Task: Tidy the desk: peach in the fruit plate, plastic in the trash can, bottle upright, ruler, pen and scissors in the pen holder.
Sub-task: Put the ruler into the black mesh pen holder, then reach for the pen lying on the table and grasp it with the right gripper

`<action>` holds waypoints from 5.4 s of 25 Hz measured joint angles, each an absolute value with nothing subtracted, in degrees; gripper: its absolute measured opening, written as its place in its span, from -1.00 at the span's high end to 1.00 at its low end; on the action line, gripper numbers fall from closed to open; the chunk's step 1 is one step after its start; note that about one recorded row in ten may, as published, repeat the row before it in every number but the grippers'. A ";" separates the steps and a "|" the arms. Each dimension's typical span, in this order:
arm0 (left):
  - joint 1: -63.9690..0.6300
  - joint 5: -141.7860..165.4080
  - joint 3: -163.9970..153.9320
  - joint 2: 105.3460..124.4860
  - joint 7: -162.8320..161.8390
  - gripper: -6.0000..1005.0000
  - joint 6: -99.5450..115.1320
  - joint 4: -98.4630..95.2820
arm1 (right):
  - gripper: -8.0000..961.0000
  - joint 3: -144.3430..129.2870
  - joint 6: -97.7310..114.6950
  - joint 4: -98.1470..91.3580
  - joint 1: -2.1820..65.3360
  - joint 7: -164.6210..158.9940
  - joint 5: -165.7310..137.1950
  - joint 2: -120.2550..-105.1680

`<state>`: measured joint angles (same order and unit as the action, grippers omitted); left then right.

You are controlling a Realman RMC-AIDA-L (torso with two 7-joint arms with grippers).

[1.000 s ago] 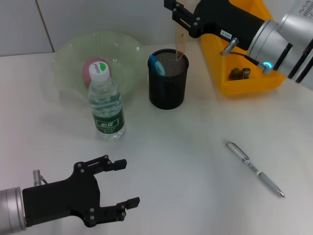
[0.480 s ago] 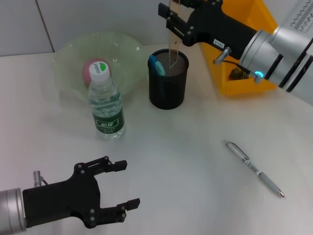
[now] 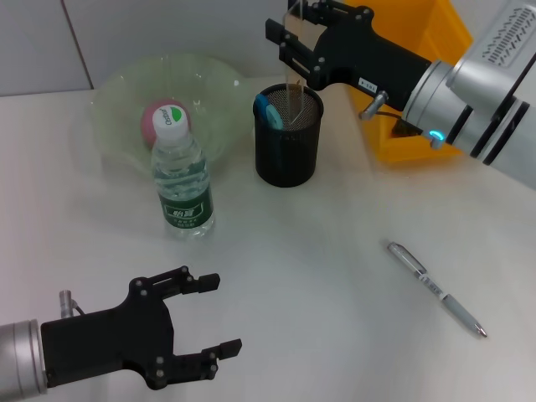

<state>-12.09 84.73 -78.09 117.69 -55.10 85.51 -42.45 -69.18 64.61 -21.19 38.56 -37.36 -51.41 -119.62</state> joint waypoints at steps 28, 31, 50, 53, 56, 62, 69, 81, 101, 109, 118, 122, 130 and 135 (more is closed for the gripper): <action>-11.94 84.72 -77.74 118.09 -53.49 -0.60 85.61 -42.36 | -0.72 -69.49 65.54 -80.36 26.15 -120.80 -115.64 -119.17; -11.88 84.72 -77.76 118.13 -53.47 -0.60 85.61 -42.36 | -0.72 -67.99 71.80 -86.04 27.09 -130.54 -123.87 -119.11; -11.93 84.66 -77.52 118.21 -50.42 -0.60 85.80 -41.48 | -0.72 -67.44 106.15 -89.98 37.31 -159.80 -156.40 -119.01; -12.01 84.38 -77.51 118.29 -49.29 -0.60 85.96 -41.48 | -0.72 -67.57 103.46 -83.88 37.47 -160.43 -156.83 -119.03; -11.95 84.25 -77.51 118.45 -48.25 -0.60 86.13 -41.48 | -0.72 -67.75 101.62 -80.30 37.67 -160.62 -156.93 -119.04; -12.07 84.04 -77.23 118.48 -48.15 -0.60 86.14 -41.12 | -0.72 -71.14 98.45 -76.52 38.63 -162.16 -159.50 -119.13; -12.05 84.02 -76.76 118.47 -47.02 -0.60 86.35 -40.34 | -0.72 -78.23 94.98 -73.39 39.88 -164.88 -159.76 -119.29; -12.13 84.02 -76.58 118.41 -46.78 -0.60 86.70 -40.07 | -0.72 -80.47 91.94 -68.07 41.51 -165.88 -159.59 -119.45; -12.74 83.13 -75.00 118.48 -46.00 -0.60 86.94 -37.96 | -0.72 -82.69 90.08 -64.69 42.55 -166.16 -159.52 -119.49; -12.90 81.62 -74.53 118.44 -45.93 -0.60 87.11 -36.78 | -0.72 -83.91 88.65 -62.83 42.96 -166.33 -159.58 -119.53; -13.01 81.16 -74.53 118.48 -45.94 -0.60 87.10 -36.64 | -0.72 -84.68 87.81 -61.58 43.16 -166.74 -159.52 -119.53; -13.01 81.10 -74.44 118.42 -45.94 -0.60 87.12 -36.56 | -0.72 -84.64 87.42 -61.45 43.09 -166.85 -159.45 -119.53; -13.01 81.10 -74.43 118.37 -45.96 -0.60 87.24 -36.56 | -0.41 -83.95 87.14 -61.05 43.01 -166.91 -159.42 -119.53; -13.01 81.10 -74.44 118.38 -45.97 -0.60 87.58 -36.56 | -0.22 -83.93 86.76 -60.96 42.72 -166.91 -159.41 -119.53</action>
<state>-13.01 81.10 -74.44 118.38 -45.97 87.58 -36.56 -83.93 86.76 -60.96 42.72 -166.91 -159.41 -119.53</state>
